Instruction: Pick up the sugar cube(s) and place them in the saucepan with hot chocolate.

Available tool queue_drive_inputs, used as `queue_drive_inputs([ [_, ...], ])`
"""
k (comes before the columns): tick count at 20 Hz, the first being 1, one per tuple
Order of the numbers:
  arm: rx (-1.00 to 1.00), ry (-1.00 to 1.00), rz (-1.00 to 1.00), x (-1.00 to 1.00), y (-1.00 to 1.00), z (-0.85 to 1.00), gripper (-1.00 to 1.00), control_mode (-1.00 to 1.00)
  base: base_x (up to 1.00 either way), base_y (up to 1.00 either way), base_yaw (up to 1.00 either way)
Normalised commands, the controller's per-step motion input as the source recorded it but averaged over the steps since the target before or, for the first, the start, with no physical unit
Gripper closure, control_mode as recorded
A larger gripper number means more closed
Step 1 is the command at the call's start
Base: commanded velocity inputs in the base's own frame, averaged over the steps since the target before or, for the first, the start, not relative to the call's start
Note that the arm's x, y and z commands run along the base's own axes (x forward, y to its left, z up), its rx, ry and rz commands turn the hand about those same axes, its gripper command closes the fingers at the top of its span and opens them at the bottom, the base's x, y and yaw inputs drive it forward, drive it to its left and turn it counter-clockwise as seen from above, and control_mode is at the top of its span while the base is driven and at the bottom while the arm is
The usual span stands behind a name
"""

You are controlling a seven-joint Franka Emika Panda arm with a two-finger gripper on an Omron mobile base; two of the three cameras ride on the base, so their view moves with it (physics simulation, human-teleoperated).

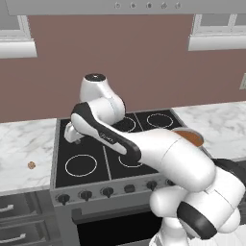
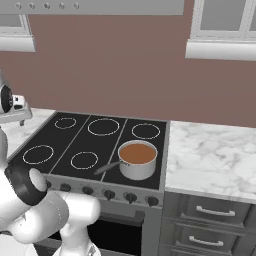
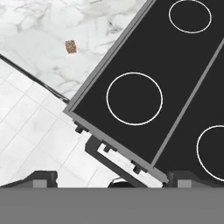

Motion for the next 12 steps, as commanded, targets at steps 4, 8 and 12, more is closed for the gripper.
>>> queue_drive_inputs([
  [4,-0.01,0.02,0.06,-0.01,0.71,-0.03,-1.0,-1.0,0.0,0.0,0.0],
  [8,-0.01,0.01,0.03,0.0,0.72,-0.08,-1.0,-1.0,0.0,0.0,0.0],
  [12,-0.05,0.0,0.04,0.0,0.75,-0.11,-1.0,-1.0,0.0,0.0,0.0],
])
